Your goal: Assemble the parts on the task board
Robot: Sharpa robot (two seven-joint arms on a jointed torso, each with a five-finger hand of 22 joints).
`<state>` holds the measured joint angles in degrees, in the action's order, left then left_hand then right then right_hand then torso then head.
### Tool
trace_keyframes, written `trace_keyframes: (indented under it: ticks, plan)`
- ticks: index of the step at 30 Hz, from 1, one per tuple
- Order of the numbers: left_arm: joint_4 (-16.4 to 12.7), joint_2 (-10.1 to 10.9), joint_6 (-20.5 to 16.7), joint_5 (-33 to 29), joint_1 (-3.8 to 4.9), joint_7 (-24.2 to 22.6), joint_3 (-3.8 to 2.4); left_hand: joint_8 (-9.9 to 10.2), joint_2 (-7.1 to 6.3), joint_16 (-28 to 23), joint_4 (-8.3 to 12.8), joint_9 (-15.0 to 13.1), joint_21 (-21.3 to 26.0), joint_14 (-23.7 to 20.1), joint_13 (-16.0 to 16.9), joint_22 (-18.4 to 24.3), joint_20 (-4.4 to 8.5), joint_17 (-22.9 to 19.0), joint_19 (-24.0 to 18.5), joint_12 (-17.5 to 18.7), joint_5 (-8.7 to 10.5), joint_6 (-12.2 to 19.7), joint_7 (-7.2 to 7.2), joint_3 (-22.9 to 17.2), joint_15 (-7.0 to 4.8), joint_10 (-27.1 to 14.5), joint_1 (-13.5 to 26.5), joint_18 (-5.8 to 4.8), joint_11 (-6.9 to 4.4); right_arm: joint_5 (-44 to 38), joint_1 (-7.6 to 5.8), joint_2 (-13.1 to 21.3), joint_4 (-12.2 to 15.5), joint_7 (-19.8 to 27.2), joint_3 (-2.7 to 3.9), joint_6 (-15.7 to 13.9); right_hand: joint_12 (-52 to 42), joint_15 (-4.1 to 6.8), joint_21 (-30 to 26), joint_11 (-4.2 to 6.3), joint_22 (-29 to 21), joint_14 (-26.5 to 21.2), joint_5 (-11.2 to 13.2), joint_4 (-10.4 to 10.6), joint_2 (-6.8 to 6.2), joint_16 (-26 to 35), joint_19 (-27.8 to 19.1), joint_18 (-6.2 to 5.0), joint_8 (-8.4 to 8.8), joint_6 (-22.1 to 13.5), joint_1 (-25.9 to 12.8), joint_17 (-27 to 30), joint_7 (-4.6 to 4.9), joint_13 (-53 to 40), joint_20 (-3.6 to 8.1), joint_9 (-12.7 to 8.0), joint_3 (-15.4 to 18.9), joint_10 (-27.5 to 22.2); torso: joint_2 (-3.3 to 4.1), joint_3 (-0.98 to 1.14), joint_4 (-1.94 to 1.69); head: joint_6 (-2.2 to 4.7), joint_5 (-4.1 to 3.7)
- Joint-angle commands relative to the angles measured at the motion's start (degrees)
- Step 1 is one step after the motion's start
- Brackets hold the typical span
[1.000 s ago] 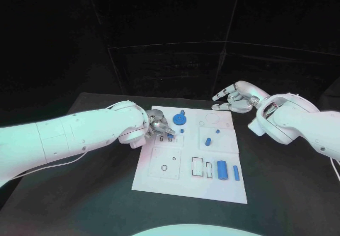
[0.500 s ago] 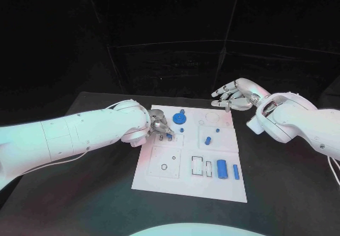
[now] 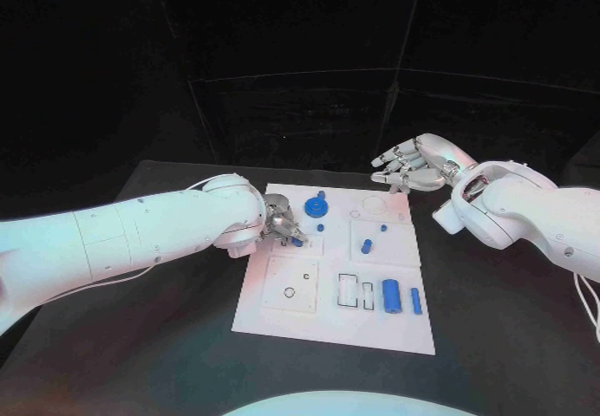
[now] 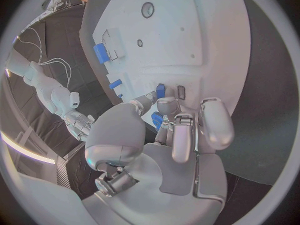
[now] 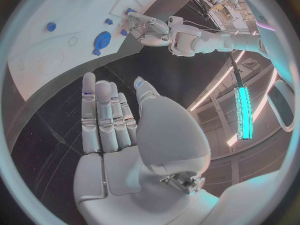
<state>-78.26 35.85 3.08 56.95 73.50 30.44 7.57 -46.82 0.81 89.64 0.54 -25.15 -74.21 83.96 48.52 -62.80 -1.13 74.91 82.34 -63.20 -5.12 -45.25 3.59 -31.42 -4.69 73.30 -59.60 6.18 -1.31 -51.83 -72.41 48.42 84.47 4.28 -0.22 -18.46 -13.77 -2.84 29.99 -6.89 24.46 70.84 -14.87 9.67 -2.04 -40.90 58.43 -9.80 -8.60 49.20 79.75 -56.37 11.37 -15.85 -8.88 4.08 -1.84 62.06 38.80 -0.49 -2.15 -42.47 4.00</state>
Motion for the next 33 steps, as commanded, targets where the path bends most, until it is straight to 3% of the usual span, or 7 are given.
trace_keyframes:
  ticks: [1,12,18,20,21,22,33]
  plan:
    - [0.06,-0.08,2.72,0.56,0.01,1.13,0.02,-0.33,-0.12,0.22,9.12,-0.08,-0.16,5.97,-0.2,0.12,-0.12,14.77,0.31,0.37,-0.13,-0.06,-0.41,-9.6,-0.22,0.24,-0.45,-1.1,0.0,1.58,-0.13,-0.09,0.01,1.23,0.04,0.73,0.34,0.01,-1.32,-0.34,-0.96,-0.87,-0.34,0.25,0.15,5.61,0.77,-0.58,-0.29,-0.12,0.67,2.26,0.38,1.64,-0.11,-0.03,0.23,0.06,0.0,-0.02,-0.08,-0.03,-0.17]
    - [0.29,-0.15,3.3,0.55,0.02,1.59,0.02,-0.35,-0.27,0.23,8.94,-0.09,-0.13,5.97,-0.4,0.15,-0.13,14.78,0.29,0.5,-0.08,0.05,-0.4,-9.65,-0.2,0.11,-0.35,-1.1,0.03,1.73,-0.13,-0.09,0.04,1.42,0.04,0.91,-0.1,-0.06,-4.53,-0.4,-3.4,0.71,-0.45,0.3,0.44,15.92,2.72,-0.62,-0.98,-0.55,1.06,4.62,0.44,6.28,-0.08,-0.06,1.1,0.3,0.0,-0.01,0.0,-0.18,-0.05]
    - [0.45,-0.36,3.32,0.48,0.03,1.61,0.02,-0.55,-1.28,0.19,8.24,-0.14,-0.1,5.95,-0.33,0.12,-0.17,14.7,0.26,0.34,0.06,0.08,-0.57,-9.3,-0.18,0.13,0.24,-1.11,-0.02,1.74,-0.13,-0.08,0.1,1.41,0.04,0.96,-0.65,-0.09,-5.62,-0.44,-4.19,1.72,-0.48,0.2,0.61,19.72,3.42,-0.61,-1.32,-0.8,1.19,5.83,0.47,7.99,-0.07,-0.08,1.54,0.22,0.03,0.0,-0.06,-0.22,-0.01]
    - [0.56,-0.51,3.47,0.35,0.04,1.65,0.02,-0.68,-1.76,0.21,7.5,-0.14,-0.16,5.96,-0.19,-0.04,-0.14,14.73,0.29,0.12,0.1,-0.14,-0.76,-8.78,-0.26,0.24,0.79,-1.12,-0.15,1.74,-0.13,0.0,0.15,1.42,0.04,1.03,-0.83,-0.61,-6.1,-0.72,-4.52,-2.12,-1.86,0.21,0.74,25.95,3.7,-0.48,-1.45,-0.94,1.5,10.54,0.72,8.81,-0.29,-0.09,1.44,0.07,-0.01,0.0,-0.07,-0.31,-0.03]
    - [0.61,-0.57,3.6,0.31,0.04,1.68,0.02,-0.74,-1.94,0.21,7.15,-0.12,-0.23,5.96,-0.12,-0.18,-0.11,14.74,0.33,0.02,0.11,-0.27,-0.85,-8.55,-0.31,0.29,1.04,-1.14,-0.22,1.74,-0.13,0.03,0.17,1.42,0.04,1.05,-1.08,-0.89,-6.63,-0.96,-4.9,-0.22,-3.18,0.34,-0.01,30.52,4.06,-0.6,-1.61,-1.1,1.47,16.68,0.81,9.88,-0.4,-0.1,1.73,-0.03,-0.01,0.0,-0.05,-0.31,0.0]
    - [0.66,-0.64,3.78,0.27,0.05,1.73,0.02,-0.79,-2.1,0.19,6.86,-0.11,-0.26,5.96,-0.09,-0.25,-0.08,14.7,0.35,-0.05,0.1,-0.4,-0.94,-8.35,-0.37,0.31,1.23,-1.15,-0.28,1.74,-0.13,0.05,0.18,1.41,0.04,1.06,-1.31,-0.51,-6.88,-0.83,-5.07,1.13,-3.0,0.3,0.31,31.97,4.25,-0.46,-1.76,-1.13,1.82,19.11,0.75,10.42,-0.56,-0.1,1.46,-0.04,-0.01,0.02,0.0,-0.31,0.05]
    - [0.81,-1.11,4.72,-0.3,0.06,1.88,0.01,-1.76,-3.54,0.24,3.64,-0.19,-0.42,5.98,0.68,-0.65,0.45,14.8,0.54,-1.11,-0.64,-1.94,-1.7,-6.25,-0.95,0.82,3.73,-1.19,-0.93,1.74,-0.14,0.4,0.36,1.11,0.04,0.76,-2.12,-1.21,-8.49,-1.22,-6.0,3.23,-3.74,0.29,0.41,36.52,3.99,-0.45,-2.42,-1.81,1.88,26.77,1.11,12.11,-0.84,-0.1,1.57,-1.41,-0.01,-0.01,-0.01,-0.39,0.0]
